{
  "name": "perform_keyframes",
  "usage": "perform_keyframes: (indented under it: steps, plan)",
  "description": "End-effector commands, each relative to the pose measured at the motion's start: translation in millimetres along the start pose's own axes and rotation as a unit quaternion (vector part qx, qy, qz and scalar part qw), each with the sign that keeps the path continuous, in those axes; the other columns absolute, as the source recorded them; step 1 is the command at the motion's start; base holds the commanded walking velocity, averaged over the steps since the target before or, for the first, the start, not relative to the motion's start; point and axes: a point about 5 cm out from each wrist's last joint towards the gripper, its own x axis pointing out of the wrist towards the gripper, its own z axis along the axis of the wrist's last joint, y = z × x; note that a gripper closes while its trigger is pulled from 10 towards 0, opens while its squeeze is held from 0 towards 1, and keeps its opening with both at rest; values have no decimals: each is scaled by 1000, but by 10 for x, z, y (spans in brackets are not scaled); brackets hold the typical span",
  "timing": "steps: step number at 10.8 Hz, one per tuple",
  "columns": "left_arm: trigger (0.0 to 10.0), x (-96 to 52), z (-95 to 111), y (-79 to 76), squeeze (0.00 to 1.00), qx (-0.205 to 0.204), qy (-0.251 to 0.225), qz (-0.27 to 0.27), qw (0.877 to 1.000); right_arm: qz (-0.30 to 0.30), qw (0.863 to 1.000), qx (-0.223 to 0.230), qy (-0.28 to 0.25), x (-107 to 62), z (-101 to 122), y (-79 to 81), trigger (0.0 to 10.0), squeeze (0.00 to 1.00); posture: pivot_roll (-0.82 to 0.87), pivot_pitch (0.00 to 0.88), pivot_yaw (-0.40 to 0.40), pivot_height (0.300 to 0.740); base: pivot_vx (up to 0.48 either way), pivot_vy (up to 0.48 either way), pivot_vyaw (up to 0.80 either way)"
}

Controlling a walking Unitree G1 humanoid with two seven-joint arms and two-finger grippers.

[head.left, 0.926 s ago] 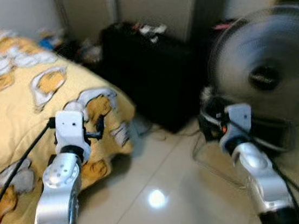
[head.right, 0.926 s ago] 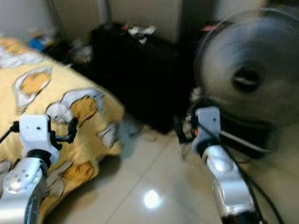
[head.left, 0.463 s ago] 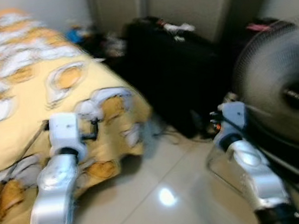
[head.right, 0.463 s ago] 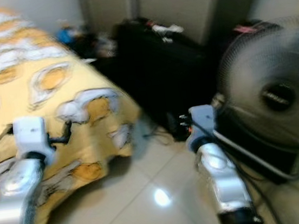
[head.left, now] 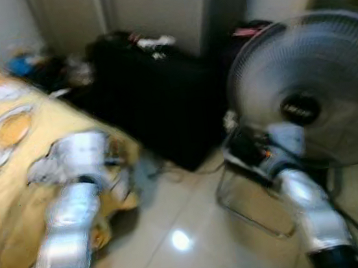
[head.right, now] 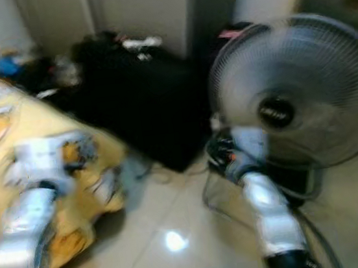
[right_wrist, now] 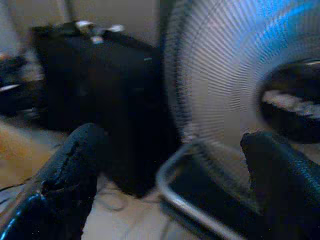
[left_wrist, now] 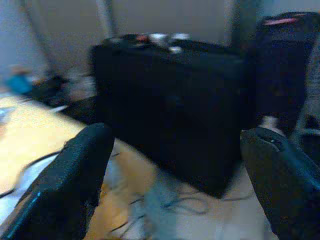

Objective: Clean up the room

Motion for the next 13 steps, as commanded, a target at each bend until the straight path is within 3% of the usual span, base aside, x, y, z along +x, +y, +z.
perform_keyframes:
  steps: [1, 5, 9, 13]
  plan:
    - [10000, -15, 17, 103, 1000, 8, -3, 15, 1000, 13, 1000, 4, -19, 29, 77, 98, 10000, 0, -28, 0, -33, 740, 311, 0, 0]
    - [10000, -25, -16, 102, 1000, 8, -3, 9, 1000, 33, 999, 6, -25, 12, 66, 177, 10000, 0, -37, 0, -38, 740, 311, 0, -600]
    - [10000, -21, 20, 90, 1000, 22, -19, 4, 1000, 33, 999, 3, -26, 6, 37, 155, 10000, 0, -31, 0, -38, 740, 0, 0, -130]
    - [10000, -23, 18, 92, 1000, 29, -20, 2, 999, 31, 999, 6, -28, 4, 31, 155, 10000, 0, -31, 0, -39, 740, 0, 187, -713]
